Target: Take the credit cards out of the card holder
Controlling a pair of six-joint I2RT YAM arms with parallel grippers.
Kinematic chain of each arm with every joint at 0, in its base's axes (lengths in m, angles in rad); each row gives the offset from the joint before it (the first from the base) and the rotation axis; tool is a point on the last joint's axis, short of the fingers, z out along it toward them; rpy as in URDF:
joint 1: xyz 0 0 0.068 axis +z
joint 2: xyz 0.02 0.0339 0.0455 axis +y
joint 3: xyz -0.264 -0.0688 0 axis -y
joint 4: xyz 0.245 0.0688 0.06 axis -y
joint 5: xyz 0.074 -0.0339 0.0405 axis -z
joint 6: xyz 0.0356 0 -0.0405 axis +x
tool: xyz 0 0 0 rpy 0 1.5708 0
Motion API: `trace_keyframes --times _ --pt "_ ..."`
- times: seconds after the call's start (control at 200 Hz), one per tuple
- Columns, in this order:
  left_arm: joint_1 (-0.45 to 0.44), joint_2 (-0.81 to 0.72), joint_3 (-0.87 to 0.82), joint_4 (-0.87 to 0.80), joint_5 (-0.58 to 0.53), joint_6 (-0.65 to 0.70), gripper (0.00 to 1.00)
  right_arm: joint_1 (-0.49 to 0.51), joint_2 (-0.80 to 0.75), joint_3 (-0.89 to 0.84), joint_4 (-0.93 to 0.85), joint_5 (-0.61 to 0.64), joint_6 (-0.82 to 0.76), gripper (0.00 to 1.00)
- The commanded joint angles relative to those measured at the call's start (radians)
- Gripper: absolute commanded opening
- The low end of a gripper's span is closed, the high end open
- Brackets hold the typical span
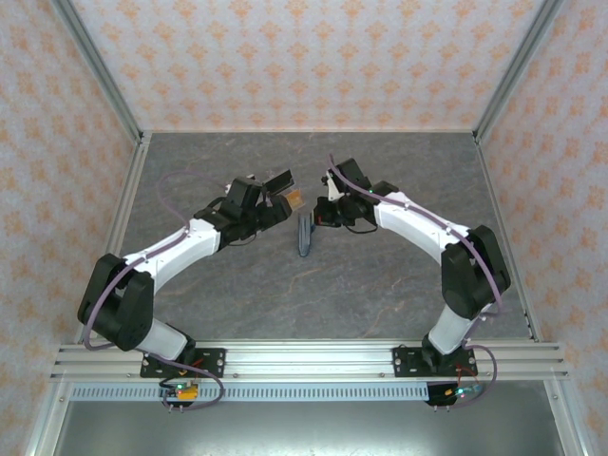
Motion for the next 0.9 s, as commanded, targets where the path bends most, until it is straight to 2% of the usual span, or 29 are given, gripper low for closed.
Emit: trace_keyframes --times 0.0,0.18,0.35,0.546,0.671,0.896 --pt "0.011 -0.044 -0.019 -0.01 -0.037 -0.009 1.0 -0.001 -0.004 0.034 0.037 -0.023 0.009 0.03" --pt "0.013 -0.051 -0.021 -0.014 -0.037 -0.002 1.0 -0.001 0.015 0.051 0.034 -0.022 0.004 0.03" --pt "0.013 -0.036 -0.02 -0.019 -0.025 0.004 1.0 -0.005 0.038 0.075 -0.042 0.091 -0.023 0.03" --pt "0.013 0.007 -0.012 0.025 0.069 0.015 1.0 -0.033 0.035 0.046 -0.071 0.153 -0.04 0.03" --pt "0.003 0.048 0.013 0.042 0.114 0.025 0.93 -0.063 0.034 0.002 -0.062 0.167 -0.044 0.03" --pt "-0.044 0.139 0.078 0.027 0.13 0.042 0.74 -0.119 0.045 -0.08 -0.024 0.17 -0.043 0.03"
